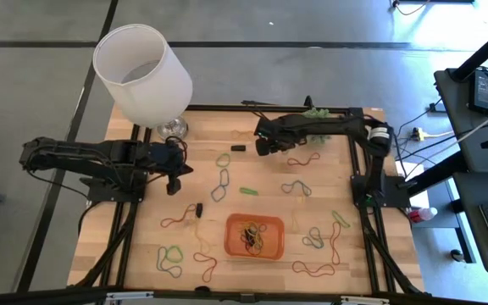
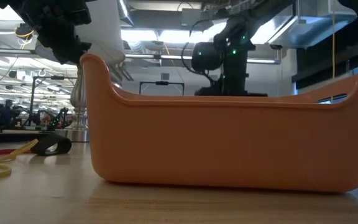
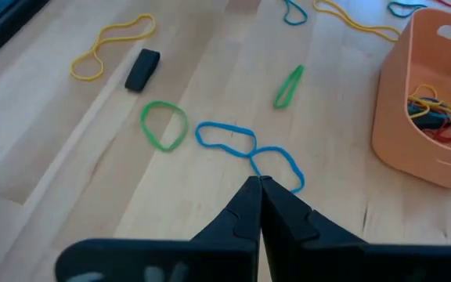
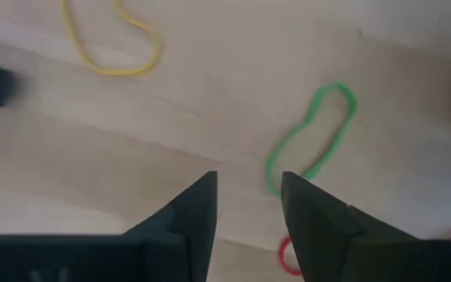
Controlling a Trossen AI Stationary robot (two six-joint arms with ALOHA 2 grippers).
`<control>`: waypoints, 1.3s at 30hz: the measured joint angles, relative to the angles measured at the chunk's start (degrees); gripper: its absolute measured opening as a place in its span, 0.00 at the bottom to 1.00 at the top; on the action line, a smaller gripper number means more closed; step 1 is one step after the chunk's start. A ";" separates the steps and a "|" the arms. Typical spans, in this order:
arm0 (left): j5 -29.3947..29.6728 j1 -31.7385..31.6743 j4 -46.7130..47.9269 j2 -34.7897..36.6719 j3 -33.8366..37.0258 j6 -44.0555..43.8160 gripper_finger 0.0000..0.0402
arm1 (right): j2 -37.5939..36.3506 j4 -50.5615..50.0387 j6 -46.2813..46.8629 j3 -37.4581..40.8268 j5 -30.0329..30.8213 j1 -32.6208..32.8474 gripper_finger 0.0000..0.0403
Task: Pick and place rubber bands into bin
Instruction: Put the green rubber band into the orange bin
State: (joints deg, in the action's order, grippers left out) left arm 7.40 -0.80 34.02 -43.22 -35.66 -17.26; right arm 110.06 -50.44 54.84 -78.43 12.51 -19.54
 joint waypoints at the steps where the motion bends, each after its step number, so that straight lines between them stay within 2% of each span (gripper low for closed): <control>1: 0.00 0.00 0.00 0.00 0.00 0.00 0.00 | 0.50 -0.07 0.75 0.00 -0.18 -0.20 0.36; 14: -0.01 0.00 0.03 0.00 -0.02 2.47 0.00 | 4.40 -0.74 4.95 0.02 -0.14 -0.88 0.36; 28: 0.00 0.00 0.07 -0.04 -0.02 3.50 0.01 | 5.62 -0.81 4.79 0.09 -0.02 -1.62 0.20; 39: 0.00 0.00 0.26 -0.04 -0.02 3.50 0.01 | 5.77 0.99 4.87 1.55 -0.12 -1.67 0.18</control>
State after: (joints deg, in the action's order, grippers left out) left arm 7.40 -0.80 34.28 -43.27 -35.68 -13.76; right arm 115.83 -49.44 59.72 -76.88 12.39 -21.21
